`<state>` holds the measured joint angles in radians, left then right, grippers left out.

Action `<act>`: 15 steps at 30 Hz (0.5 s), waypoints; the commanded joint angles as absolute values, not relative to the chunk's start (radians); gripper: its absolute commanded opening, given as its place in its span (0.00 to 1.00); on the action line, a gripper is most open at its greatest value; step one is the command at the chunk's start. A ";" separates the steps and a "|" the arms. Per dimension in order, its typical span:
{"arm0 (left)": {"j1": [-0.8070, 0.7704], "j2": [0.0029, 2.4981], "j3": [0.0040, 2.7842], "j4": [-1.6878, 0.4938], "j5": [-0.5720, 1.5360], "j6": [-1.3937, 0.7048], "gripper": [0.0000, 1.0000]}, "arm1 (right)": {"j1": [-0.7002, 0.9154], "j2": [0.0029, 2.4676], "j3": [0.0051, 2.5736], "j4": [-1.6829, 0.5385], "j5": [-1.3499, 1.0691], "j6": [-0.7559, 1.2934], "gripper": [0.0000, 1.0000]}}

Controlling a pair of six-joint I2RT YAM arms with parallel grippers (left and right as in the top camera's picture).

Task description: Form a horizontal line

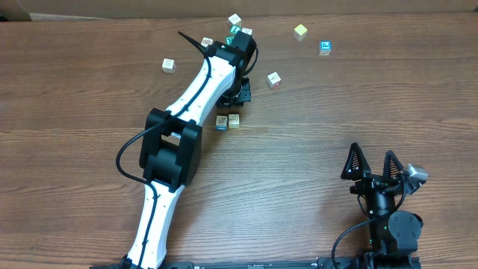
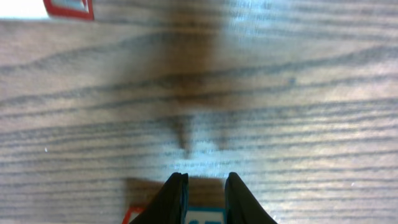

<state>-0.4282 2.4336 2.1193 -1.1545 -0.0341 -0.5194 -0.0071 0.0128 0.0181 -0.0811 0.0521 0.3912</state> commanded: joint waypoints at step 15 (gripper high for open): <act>-0.277 2.433 2.225 -1.497 -0.033 -0.503 0.04 | -0.012 0.007 0.008 -0.076 0.059 0.384 1.00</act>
